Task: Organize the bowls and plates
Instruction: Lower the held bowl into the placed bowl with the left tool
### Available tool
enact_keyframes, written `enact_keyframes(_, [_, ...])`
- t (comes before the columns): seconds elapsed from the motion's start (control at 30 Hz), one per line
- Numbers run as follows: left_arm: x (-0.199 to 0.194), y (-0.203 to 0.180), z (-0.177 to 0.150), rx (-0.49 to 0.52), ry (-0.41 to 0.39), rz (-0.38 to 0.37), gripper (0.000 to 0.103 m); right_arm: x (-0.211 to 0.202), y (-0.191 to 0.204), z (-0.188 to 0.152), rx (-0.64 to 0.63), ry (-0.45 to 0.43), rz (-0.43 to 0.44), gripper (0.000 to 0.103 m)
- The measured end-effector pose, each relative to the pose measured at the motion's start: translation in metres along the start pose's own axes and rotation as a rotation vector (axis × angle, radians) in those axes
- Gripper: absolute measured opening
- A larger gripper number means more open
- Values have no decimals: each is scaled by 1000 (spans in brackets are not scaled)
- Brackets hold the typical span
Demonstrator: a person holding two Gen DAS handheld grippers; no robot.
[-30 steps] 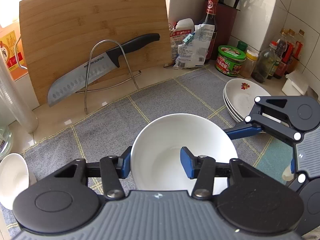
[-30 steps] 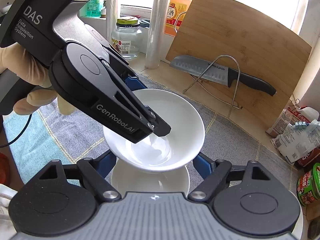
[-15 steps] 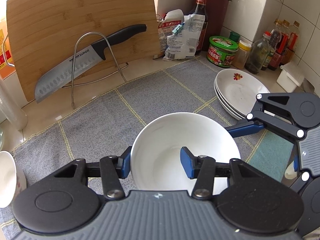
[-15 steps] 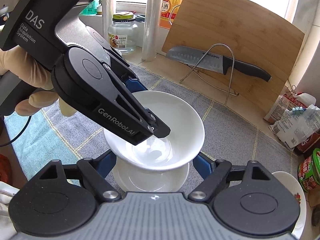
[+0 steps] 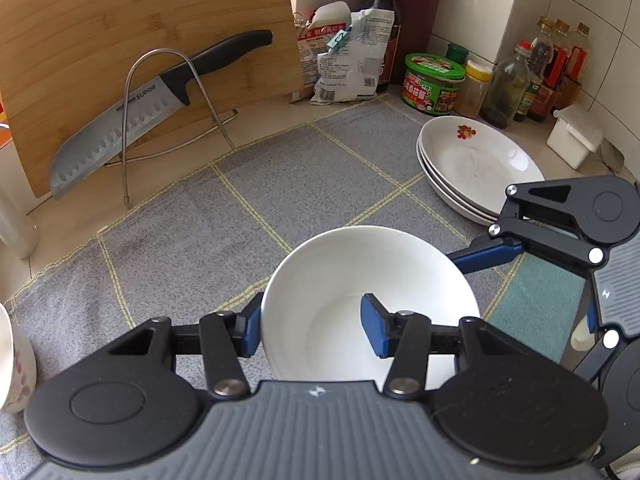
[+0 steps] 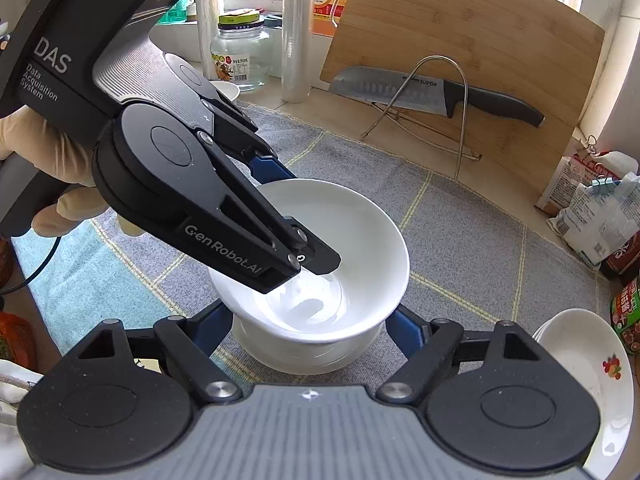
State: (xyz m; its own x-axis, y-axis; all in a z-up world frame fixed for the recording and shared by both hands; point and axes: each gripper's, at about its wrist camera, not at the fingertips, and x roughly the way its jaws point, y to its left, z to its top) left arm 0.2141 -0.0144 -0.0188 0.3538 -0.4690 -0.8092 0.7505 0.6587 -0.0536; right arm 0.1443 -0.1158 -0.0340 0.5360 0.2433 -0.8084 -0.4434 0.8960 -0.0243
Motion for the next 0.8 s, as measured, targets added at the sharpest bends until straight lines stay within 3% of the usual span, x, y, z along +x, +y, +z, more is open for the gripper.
enact_keyframes(0.8, [9, -3, -4, 22, 10, -11, 49, 13, -4, -6, 40, 39, 25, 87])
